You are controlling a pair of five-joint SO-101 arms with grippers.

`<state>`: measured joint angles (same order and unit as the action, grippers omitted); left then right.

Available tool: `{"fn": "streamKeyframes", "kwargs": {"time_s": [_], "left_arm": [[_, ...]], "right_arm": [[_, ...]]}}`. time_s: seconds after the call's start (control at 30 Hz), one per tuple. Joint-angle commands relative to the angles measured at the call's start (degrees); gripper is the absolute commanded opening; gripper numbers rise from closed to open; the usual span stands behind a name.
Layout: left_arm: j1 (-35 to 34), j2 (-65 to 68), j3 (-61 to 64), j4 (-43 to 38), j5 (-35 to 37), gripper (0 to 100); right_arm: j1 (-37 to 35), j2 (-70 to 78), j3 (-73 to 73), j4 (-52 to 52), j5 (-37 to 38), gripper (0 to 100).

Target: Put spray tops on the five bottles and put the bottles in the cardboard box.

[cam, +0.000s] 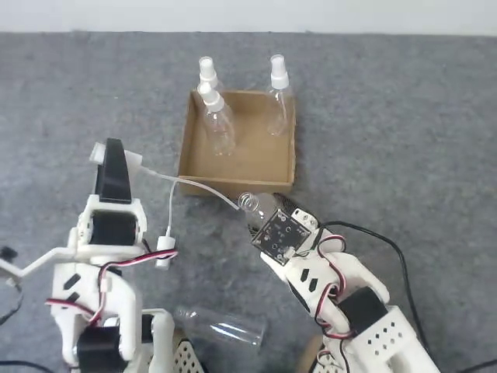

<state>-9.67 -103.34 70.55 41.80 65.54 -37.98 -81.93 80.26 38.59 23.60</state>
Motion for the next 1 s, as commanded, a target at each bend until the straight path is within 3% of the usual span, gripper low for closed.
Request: {"fn": "streamKeyframes", "kwargs": {"time_s": [0.0,0.23,0.37,0.53,0.8,0.97], "left_arm": [[-0.3,-1.1,1.5,-4.1,-0.1,1],[-0.2,-1.1,8.9,-15.6,-1.7,1],[0.4,-1.1,9.1,-15.8,-1.8,1],[6.8,-1.0,10.5,-16.1,-6.2,1],[8.2,-0.9,11.2,-15.8,-7.4,1],[15.8,-0.9,14.0,-16.2,-13.0,1]], "right_arm": [[-0.6,-1.5,-1.2,-1.9,0.8,1.8],[-0.6,-1.5,-1.3,-1.9,0.8,1.7],[-0.6,-1.5,-1.3,-1.9,0.8,1.7],[-0.6,-1.5,-1.4,-1.9,0.8,1.7],[-0.6,-1.5,-1.4,-1.9,0.8,1.7],[-0.3,-1.5,-1.4,-2.7,0.7,1.7]]}}
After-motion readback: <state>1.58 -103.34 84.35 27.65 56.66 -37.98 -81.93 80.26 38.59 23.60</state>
